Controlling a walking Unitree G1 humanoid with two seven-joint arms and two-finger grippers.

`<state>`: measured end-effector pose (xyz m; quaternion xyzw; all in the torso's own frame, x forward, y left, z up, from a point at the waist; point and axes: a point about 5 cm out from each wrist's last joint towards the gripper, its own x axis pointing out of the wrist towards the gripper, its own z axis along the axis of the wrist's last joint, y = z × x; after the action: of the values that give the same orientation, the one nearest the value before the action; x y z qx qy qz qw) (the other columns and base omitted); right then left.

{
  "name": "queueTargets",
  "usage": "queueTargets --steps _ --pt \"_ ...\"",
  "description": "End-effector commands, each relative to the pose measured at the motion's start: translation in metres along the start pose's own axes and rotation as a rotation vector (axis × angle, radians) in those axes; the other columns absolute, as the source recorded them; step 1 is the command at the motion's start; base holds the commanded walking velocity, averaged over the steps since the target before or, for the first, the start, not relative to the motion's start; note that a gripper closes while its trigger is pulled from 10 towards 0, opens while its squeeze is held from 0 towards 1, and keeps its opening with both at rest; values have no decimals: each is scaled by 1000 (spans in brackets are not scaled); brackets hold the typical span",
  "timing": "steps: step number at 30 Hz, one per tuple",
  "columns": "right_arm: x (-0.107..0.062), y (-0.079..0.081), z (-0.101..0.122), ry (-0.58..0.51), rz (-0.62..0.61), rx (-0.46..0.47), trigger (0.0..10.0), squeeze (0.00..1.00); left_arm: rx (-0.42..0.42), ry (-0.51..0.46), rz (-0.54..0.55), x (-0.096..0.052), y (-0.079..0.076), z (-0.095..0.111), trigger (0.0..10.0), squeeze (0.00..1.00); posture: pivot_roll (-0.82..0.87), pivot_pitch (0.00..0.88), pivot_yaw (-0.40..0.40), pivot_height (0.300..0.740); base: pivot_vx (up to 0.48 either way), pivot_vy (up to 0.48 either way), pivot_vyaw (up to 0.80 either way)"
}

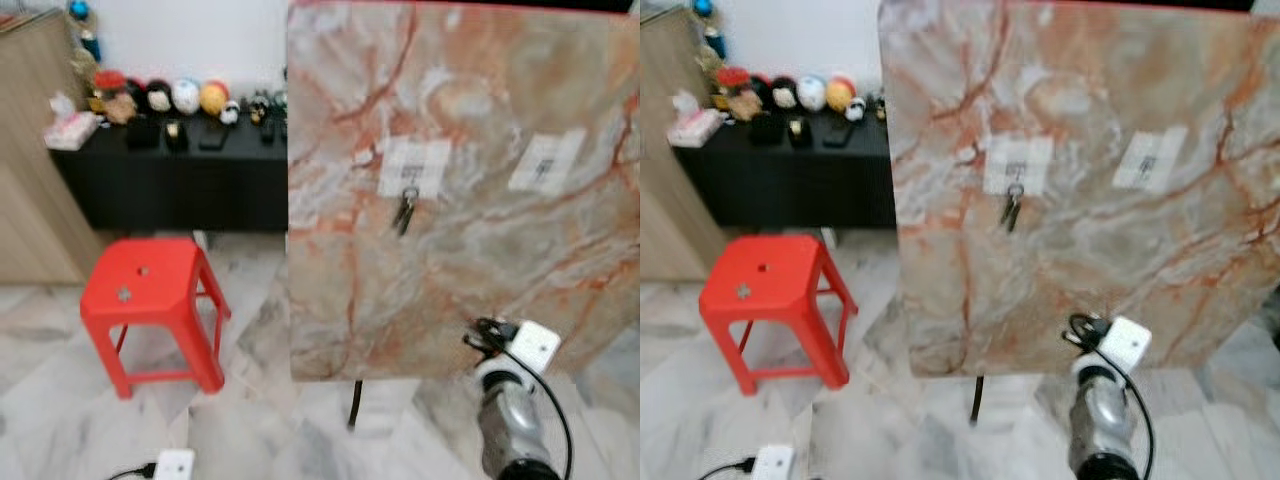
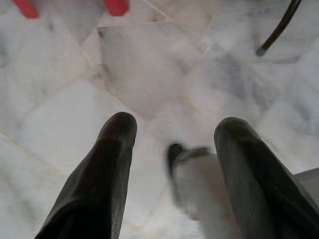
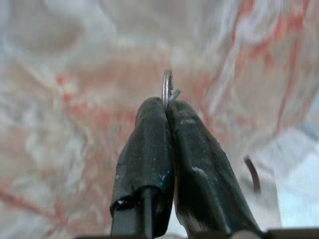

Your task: Hang keys on a hook

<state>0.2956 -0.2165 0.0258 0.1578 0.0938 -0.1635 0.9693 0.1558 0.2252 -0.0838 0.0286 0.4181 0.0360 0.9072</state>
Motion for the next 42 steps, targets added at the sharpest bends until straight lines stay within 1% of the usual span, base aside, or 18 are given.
queueTargets --steps 1,4,8,12,15,18,22,24,27,29,31,33,34,36,37,39,41,42 --pt "3 14 7 -31 50 -8 10000 0 -3 33 13 -3 3 -9 10000 0 2 0 -80 740 0 0 0" --pt "4 15 9 -35 55 -3 10000 0 -6 33 14 -3 3 -9 10000 0 2 0 -80 740 0 0 0" --pt "7 36 24 -113 157 -64 10000 0 -18 28 23 -3 3 -10 10000 0 0 0 -83 740 0 0 0" --pt "10 44 39 -186 166 -76 10000 0 -32 19 25 -4 2 -10 10000 0 0 0 -83 740 0 0 0" --pt "11 46 42 -198 165 -78 10000 0 -35 17 25 -4 2 -10 10000 0 0 0 -83 740 0 0 0" --pt "14 51 58 -276 139 -134 10000 0 -62 6 29 -4 2 -10 10000 0 7 0 -86 740 0 0 0" --pt "15 49 65 -313 99 -160 10000 0 -60 8 31 -4 2 -11 10000 0 9 0 -86 740 0 0 0" --pt "15 45 72 -350 45 -183 10000 0 -60 9 33 -5 2 -11 10000 0 10 0 -84 740 0 0 0" --pt "17 38 78 -368 -26 -179 10000 0 -60 11 36 -5 2 -11 10000 0 8 0 -83 740 0 0 0" --pt "17 37 78 -368 -31 -178 10000 0 -59 11 36 -5 2 -11 10000 0 8 0 -83 740 0 0 0" --pt "17 40 73 -327 -2 -144 10000 0 -57 12 35 -5 2 -12 10000 0 5 0 -83 740 0 0 0" --pt "17 40 71 -317 4 -128 10000 0 -56 13 34 -5 2 -12 10000 0 5 0 -83 740 0 0 0" --pt "15 40 66 -288 16 -85 10000 0 -55 14 33 -5 2 -12 10000 0 3 0 -83 740 0 0 0" --pt "14 37 63 -276 3 -63 10000 0 -54 14 33 -5 2 -13 10000 0 2 0 -84 740 0 0 0" --pt "12 32 57 -247 -18 -49 10000 0 -53 16 33 -5 2 -13 10000 0 1 0 -85 740 0 0 0" --pt "11 31 48 -198 -9 -35 10000 0 -54 17 33 -5 2 -14 10000 0 1 0 -85 740 0 0 0" --pt "9 33 23 -49 47 -90 10000 0 -56 20 32 -5 2 -14 10000 0 -1 0 -84 740 0 0 0" --pt "8 33 17 -16 57 -114 10000 0 -56 20 31 -5 1 -14 10000 0 -1 0 -84 740 0 0 0"
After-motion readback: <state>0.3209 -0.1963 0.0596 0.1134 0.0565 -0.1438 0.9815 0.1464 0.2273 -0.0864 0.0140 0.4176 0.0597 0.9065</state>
